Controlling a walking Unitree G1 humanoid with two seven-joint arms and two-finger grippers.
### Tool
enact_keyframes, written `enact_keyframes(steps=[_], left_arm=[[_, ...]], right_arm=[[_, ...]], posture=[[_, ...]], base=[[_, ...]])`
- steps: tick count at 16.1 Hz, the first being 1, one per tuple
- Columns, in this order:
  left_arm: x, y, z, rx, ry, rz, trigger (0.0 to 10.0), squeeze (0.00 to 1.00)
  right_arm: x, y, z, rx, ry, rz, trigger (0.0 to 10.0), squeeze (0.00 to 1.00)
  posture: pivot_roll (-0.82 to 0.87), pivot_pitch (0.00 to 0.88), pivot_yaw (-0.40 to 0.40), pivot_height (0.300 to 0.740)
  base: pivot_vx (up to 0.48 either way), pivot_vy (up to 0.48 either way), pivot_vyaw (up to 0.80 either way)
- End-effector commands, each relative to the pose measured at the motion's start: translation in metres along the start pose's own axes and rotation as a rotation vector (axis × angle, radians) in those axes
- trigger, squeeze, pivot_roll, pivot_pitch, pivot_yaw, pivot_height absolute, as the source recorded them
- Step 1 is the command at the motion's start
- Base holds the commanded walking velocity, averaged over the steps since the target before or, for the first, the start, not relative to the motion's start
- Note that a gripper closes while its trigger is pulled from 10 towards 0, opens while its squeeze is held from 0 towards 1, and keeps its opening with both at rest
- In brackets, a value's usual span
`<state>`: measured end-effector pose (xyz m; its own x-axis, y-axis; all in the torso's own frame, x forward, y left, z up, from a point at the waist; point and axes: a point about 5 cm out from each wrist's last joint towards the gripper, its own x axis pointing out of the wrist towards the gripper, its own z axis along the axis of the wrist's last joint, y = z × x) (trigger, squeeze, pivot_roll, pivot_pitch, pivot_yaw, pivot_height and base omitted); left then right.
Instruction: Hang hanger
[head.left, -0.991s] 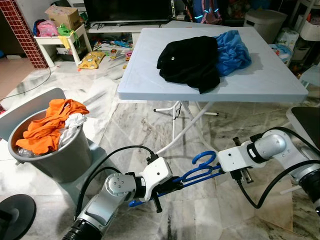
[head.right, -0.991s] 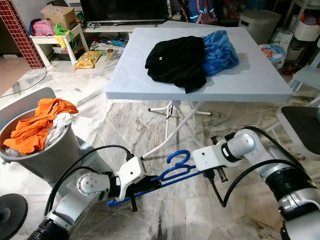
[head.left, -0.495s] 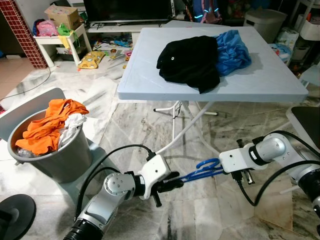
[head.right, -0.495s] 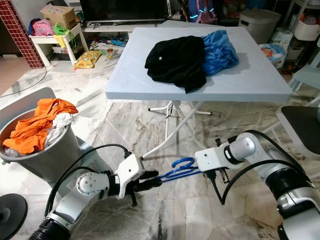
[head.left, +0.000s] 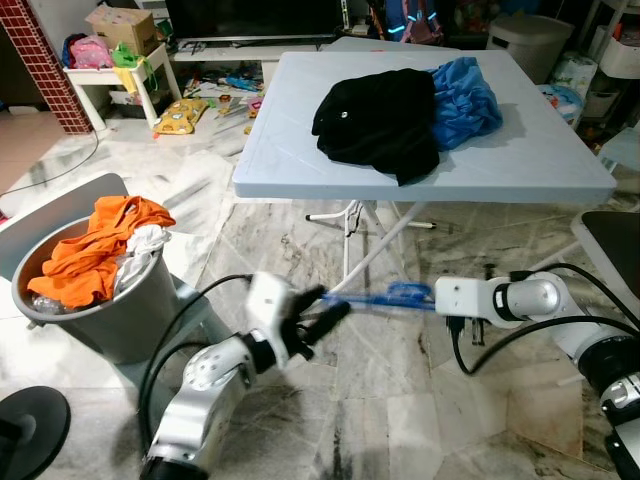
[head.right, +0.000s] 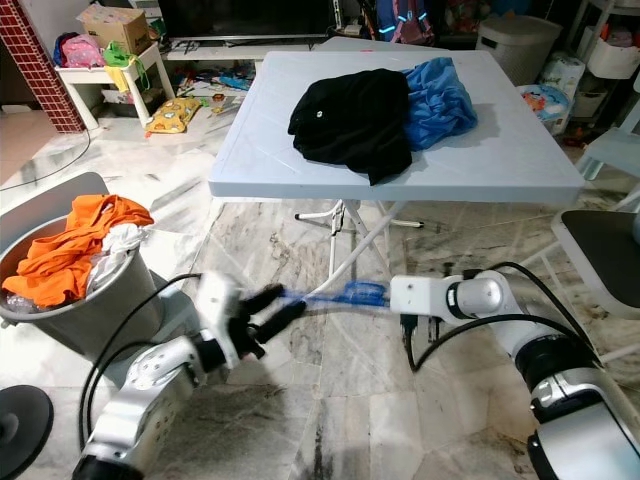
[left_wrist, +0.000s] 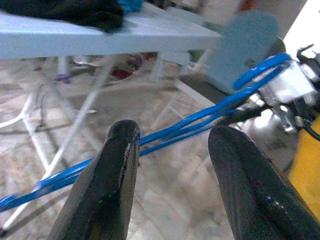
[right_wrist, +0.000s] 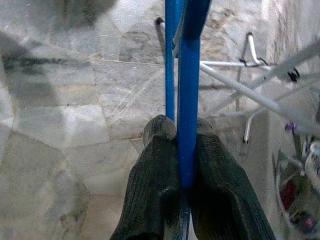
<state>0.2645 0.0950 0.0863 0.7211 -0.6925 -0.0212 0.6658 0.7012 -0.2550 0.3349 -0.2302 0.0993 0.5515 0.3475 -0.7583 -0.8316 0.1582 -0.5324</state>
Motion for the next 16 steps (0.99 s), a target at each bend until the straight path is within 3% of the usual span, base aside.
enact_keyframes(steps=[1,3,5,6,8,10,12,13,14,15,16], left_arm=[[-0.009,0.008,0.001,-0.036,-0.042,0.102,10.0,1.0],[-0.022,0.015,-0.003,-0.019,-0.078,0.271,10.0,1.0],[-0.025,0.016,-0.004,-0.005,-0.086,0.342,10.0,1.0],[-0.024,0.019,-0.004,0.011,-0.087,0.385,10.0,1.0],[-0.024,0.023,-0.005,-0.04,-0.106,0.449,10.0,1.0],[-0.025,0.026,-0.006,-0.062,-0.11,0.482,10.0,1.0],[-0.028,0.029,-0.011,-0.091,-0.098,0.524,10.0,1.0],[-0.026,0.029,-0.013,-0.096,-0.09,0.53,10.0,1.0],[-0.024,0.029,-0.013,-0.101,-0.087,0.524,10.0,0.51],[-0.021,0.028,-0.013,-0.123,-0.089,0.514,10.0,0.0],[-0.019,0.028,-0.012,-0.149,-0.087,0.517,10.0,0.0]], right_arm=[[0.003,0.004,-0.003,0.094,-0.019,-0.041,0.0,0.0],[0.01,0.024,-0.013,0.244,-0.03,-0.058,0.0,0.0],[0.015,0.037,-0.018,0.345,-0.03,-0.095,0.0,0.0],[0.016,0.04,-0.02,0.457,-0.036,-0.139,0.0,0.0],[0.015,0.045,-0.025,0.777,-0.047,-0.3,0.0,0.0],[0.013,0.049,-0.029,0.906,-0.028,-0.415,0.0,0.0],[0.011,0.063,-0.029,1.099,-0.017,-0.543,0.0,0.0],[0.011,0.068,-0.027,1.143,-0.014,-0.581,0.0,0.0],[0.011,0.071,-0.025,1.168,-0.006,-0.591,2.9,0.0],[0.013,0.073,-0.023,1.193,0.01,-0.597,10.0,0.0],[0.013,0.074,-0.02,1.209,0.021,-0.603,10.0,0.0]], posture=[[-0.17,0.0,0.006,0.74],[-0.17,0.0,0.005,0.74],[-0.17,0.0,0.008,0.74],[-0.18,0.0,0.008,0.74],[-0.19,0.0,0.011,0.74],[-0.19,0.0,0.015,0.74],[-0.2,0.0,0.03,0.74],[-0.21,0.0,0.034,0.74],[-0.21,0.0,0.037,0.74],[-0.21,0.0,0.038,0.74],[-0.21,0.0,0.037,0.74]], base=[[0.0,0.0,0.0],[0.0,0.0,0.0],[0.0,0.0,0.0],[0.0,0.0,0.0],[0.0,0.0,0.0],[0.0,0.0,0.0],[0.0,0.0,0.0],[0.0,0.0,0.0],[0.0,0.0,0.0],[0.0,0.0,0.0],[0.0,0.0,-0.72]])
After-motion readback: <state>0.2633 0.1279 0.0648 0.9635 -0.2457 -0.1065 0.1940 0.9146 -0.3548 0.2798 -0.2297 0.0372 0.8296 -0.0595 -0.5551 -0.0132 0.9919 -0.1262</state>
